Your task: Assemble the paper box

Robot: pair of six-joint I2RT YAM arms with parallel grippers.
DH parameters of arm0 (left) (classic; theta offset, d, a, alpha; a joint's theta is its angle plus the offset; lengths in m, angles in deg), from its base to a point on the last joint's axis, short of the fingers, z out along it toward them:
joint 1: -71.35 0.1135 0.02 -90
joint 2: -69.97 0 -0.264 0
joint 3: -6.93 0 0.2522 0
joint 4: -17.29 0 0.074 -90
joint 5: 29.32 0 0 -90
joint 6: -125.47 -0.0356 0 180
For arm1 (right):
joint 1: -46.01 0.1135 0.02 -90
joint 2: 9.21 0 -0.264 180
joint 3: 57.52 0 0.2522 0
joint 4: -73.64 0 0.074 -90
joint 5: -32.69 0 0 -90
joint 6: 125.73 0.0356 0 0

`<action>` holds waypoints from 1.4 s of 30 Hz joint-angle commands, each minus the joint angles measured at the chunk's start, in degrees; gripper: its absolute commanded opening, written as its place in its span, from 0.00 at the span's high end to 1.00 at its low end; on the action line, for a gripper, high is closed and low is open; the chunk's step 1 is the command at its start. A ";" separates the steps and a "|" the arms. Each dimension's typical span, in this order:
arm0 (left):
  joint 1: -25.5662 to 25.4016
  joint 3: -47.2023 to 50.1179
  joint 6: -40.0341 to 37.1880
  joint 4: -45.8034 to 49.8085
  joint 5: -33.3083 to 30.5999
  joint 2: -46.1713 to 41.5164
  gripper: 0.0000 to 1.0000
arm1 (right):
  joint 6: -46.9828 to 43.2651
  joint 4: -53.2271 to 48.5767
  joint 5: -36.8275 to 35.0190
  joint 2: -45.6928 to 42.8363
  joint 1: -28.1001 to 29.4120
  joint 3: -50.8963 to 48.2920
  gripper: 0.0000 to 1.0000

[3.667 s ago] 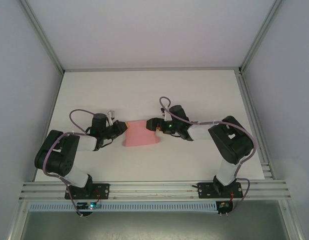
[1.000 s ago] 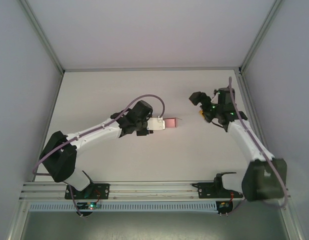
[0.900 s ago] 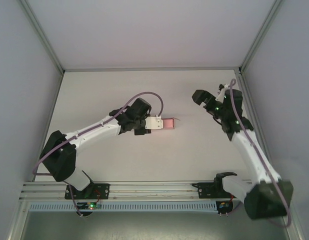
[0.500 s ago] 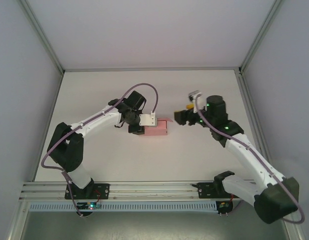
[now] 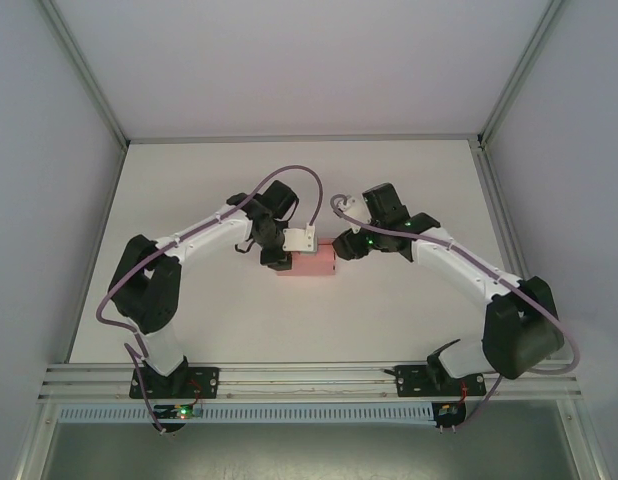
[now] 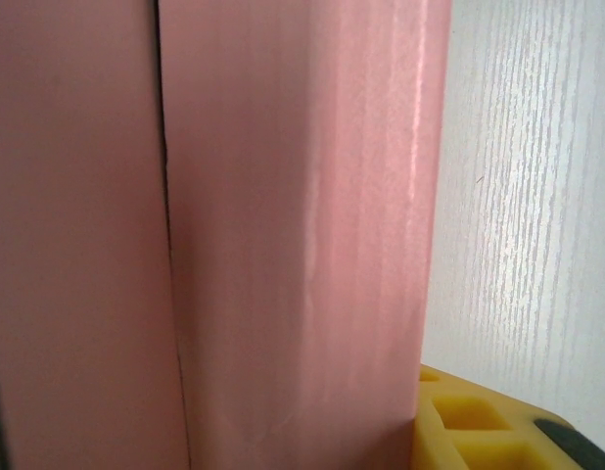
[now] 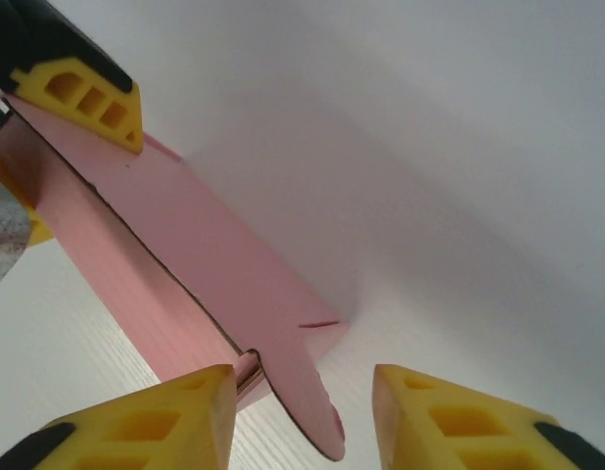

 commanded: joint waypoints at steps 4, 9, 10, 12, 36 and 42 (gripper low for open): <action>0.30 -2.02 0.38 3.21 -0.64 2.55 0.60 | -0.04 -5.68 0.00 2.14 0.87 3.86 0.82; 0.17 -3.18 2.46 2.90 -0.55 3.16 0.61 | 4.14 -6.79 -2.03 3.34 3.39 6.34 0.99; 0.23 -3.51 2.88 2.95 -0.54 3.43 0.60 | 5.84 -6.38 -3.27 3.34 4.48 6.93 0.99; 0.16 -4.19 3.41 3.16 -0.44 3.88 0.60 | 10.02 -5.05 -4.18 3.26 6.21 7.88 1.00; -2.08 -6.22 5.21 1.54 -1.33 6.17 0.58 | 46.28 12.58 9.97 5.24 4.27 4.75 1.00; -2.13 -5.98 4.94 2.16 -1.65 6.39 0.58 | 33.95 1.07 -3.78 4.32 4.61 4.54 1.00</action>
